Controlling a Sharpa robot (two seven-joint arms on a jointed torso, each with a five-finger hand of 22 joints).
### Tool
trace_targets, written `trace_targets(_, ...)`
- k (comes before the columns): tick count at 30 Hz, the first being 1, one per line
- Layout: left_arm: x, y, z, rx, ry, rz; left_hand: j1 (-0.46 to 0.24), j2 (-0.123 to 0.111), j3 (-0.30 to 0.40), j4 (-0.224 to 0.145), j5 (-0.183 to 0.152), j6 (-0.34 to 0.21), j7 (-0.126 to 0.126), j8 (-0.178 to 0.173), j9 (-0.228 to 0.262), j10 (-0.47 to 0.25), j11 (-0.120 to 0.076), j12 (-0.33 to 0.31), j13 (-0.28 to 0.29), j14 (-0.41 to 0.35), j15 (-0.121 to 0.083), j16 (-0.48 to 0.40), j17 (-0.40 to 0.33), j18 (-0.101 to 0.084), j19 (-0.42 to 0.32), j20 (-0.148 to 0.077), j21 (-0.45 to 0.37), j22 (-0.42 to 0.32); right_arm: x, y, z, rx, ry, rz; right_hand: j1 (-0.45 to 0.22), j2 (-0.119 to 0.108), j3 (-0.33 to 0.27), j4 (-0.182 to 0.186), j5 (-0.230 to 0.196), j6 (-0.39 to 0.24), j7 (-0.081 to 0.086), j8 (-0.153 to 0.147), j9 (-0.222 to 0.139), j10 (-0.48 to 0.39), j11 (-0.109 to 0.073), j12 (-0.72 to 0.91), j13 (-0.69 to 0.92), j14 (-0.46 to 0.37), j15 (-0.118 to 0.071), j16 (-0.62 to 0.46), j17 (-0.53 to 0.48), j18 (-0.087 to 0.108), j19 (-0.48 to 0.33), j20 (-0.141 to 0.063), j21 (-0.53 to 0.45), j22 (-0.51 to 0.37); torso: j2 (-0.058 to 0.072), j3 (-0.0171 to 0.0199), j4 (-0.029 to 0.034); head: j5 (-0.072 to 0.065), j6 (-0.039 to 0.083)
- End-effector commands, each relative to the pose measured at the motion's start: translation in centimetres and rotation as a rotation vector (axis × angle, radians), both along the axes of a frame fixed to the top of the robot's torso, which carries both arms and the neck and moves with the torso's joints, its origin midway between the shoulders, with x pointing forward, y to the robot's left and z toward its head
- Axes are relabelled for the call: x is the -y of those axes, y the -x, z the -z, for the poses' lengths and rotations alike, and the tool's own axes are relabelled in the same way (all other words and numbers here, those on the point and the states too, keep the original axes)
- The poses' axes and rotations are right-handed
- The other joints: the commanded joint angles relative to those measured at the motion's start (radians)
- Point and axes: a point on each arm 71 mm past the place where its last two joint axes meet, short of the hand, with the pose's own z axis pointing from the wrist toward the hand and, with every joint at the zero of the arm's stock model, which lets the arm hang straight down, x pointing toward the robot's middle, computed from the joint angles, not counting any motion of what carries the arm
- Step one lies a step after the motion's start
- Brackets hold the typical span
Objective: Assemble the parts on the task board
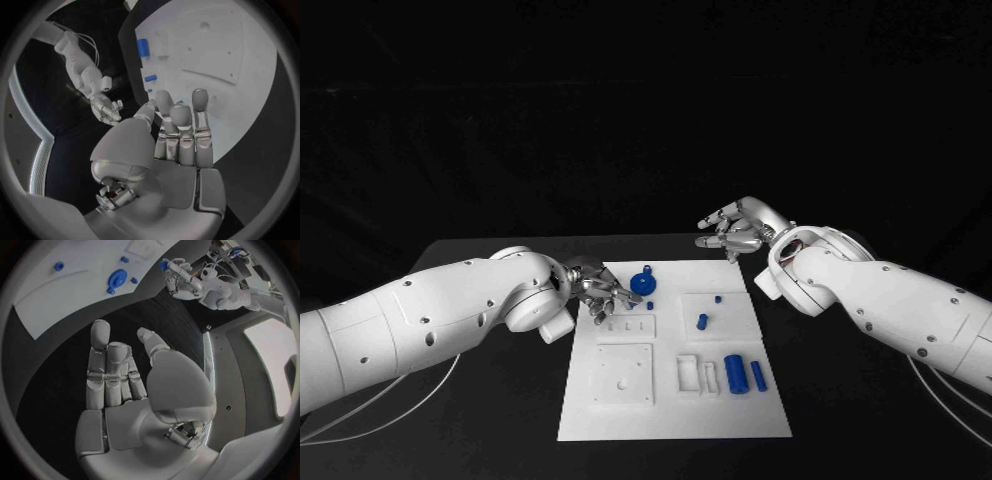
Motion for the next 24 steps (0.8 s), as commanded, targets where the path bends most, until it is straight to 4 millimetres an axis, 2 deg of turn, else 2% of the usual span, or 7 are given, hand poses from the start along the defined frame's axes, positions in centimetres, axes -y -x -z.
trace_targets(1, 0.6, 0.2, -1.1, -0.018, 0.293, 0.04, 0.022, 0.017, 0.11, -0.111, -0.009, 0.0, -0.007, 0.003, 0.003, 0.015, -0.003, -0.004, 0.002, -0.005, 0.001, -0.006, 0.0, -0.003, -0.005, 0.002, -0.006, 0.018, -1.5, 0.9, 0.0, 0.04, 0.063, -0.103, -0.003, 0.007, 0.009, -0.021, -0.008, 0.01, -0.001, -0.003, 0.001, 0.005, -0.007, 0.002, 0.001, 0.0, -0.004, 0.006, 0.003, 0.016, 0.032, -0.002, 0.007, 0.006, 0.0, 0.0009, 0.001, 0.003, 0.008)
trace_targets(6, -0.3, 0.2, -1.7, -0.035, 0.449, 0.036, 0.033, 0.034, 0.099, -0.112, -0.055, -0.006, -0.006, -0.002, 0.041, 0.003, -0.003, 0.002, 0.01, -0.015, 0.002, -0.001, 0.004, -0.007, -0.009, 0.002, -0.013, 0.019, -3.6, 2.4, 0.5, 0.053, 0.105, -0.202, -0.012, 0.016, 0.018, -0.06, -0.016, 0.015, -0.002, -0.002, 0.001, 0.004, -0.008, 0.003, 0.003, 0.0, -0.004, 0.007, 0.005, 0.016, 0.031, -0.003, 0.007, 0.015, 0.0, 0.0003, -0.0001, 0.007, 0.015)
trace_targets(10, -0.8, 0.4, -1.8, -0.051, 0.502, 0.053, 0.032, 0.044, 0.094, -0.111, -0.06, -0.013, -0.005, -0.014, 0.078, -0.011, -0.003, 0.01, 0.016, -0.026, 0.002, 0.004, 0.007, -0.01, -0.014, 0.001, -0.016, 0.019, -4.9, 3.5, 0.7, 0.075, 0.141, -0.261, -0.016, 0.021, 0.018, -0.079, -0.021, 0.016, -0.002, -0.002, 0.001, 0.006, -0.008, 0.002, 0.003, 0.001, -0.004, 0.008, 0.007, 0.017, 0.032, -0.003, 0.006, 0.022, 0.0, 0.0008, -0.0012, 0.01, 0.02)
trace_targets(15, -0.9, 0.6, -1.6, -0.068, 0.523, 0.071, 0.026, 0.05, 0.096, -0.102, -0.047, -0.028, -0.007, -0.003, 0.136, -0.023, -0.004, 0.021, 0.021, -0.032, 0.003, 0.011, 0.006, -0.011, -0.017, 0.001, -0.017, 0.02, -6.0, 4.4, 0.7, 0.098, 0.154, -0.304, -0.016, 0.021, 0.018, -0.079, -0.021, 0.016, -0.002, -0.002, 0.001, 0.006, -0.008, 0.002, 0.003, 0.001, -0.004, 0.008, 0.007, 0.017, 0.032, -0.003, 0.006, 0.022, 0.001, 0.0009, -0.0001, 0.012, 0.026)
trace_targets(20, -1.0, 0.8, -1.3, -0.08, 0.525, 0.075, -0.005, 0.045, 0.118, -0.104, 0.031, -0.041, -0.011, 0.019, 0.218, -0.028, -0.008, 0.028, 0.022, -0.033, 0.0, 0.016, 0.004, -0.012, -0.017, -0.001, -0.014, 0.02, -6.9, 5.1, 0.5, 0.124, 0.15, -0.332, -0.018, 0.018, 0.014, -0.083, -0.017, 0.014, -0.002, -0.002, 0.001, 0.006, -0.007, 0.002, 0.003, 0.002, -0.004, 0.009, 0.007, 0.017, 0.032, -0.003, 0.005, 0.023, 0.001, 0.0016, -0.0008, 0.018, 0.035)
trace_targets(23, -1.1, 0.8, -1.1, -0.082, 0.521, 0.075, -0.034, 0.036, 0.137, -0.115, 0.106, -0.048, -0.014, 0.04, 0.272, -0.03, -0.011, 0.031, 0.023, -0.034, -0.002, 0.018, 0.004, -0.012, -0.018, -0.003, -0.012, 0.02, -7.1, 5.4, 0.3, 0.137, 0.146, -0.34, -0.018, 0.016, 0.007, -0.084, -0.011, 0.002, 0.0, -0.002, 0.001, 0.007, -0.006, 0.0, 0.002, 0.001, -0.003, 0.008, 0.007, 0.017, 0.032, -0.003, 0.004, 0.024, 0.002, 0.0009, -0.0013, 0.021, 0.036)
trace_targets(24, -1.1, 0.9, -1.1, -0.082, 0.519, 0.075, -0.056, 0.033, 0.154, -0.126, 0.132, -0.057, -0.017, 0.054, 0.314, -0.031, -0.012, 0.032, 0.024, -0.034, -0.003, 0.02, 0.003, -0.013, -0.019, -0.005, -0.01, 0.021, -7.2, 5.5, 0.3, 0.142, 0.144, -0.343, -0.015, 0.017, 0.0, -0.083, -0.01, 0.001, 0.001, -0.002, 0.001, 0.007, -0.006, 0.0, 0.001, 0.001, -0.003, 0.006, 0.006, 0.018, 0.033, -0.002, 0.003, 0.025, 0.002, 0.001, -0.0011, 0.022, 0.037)
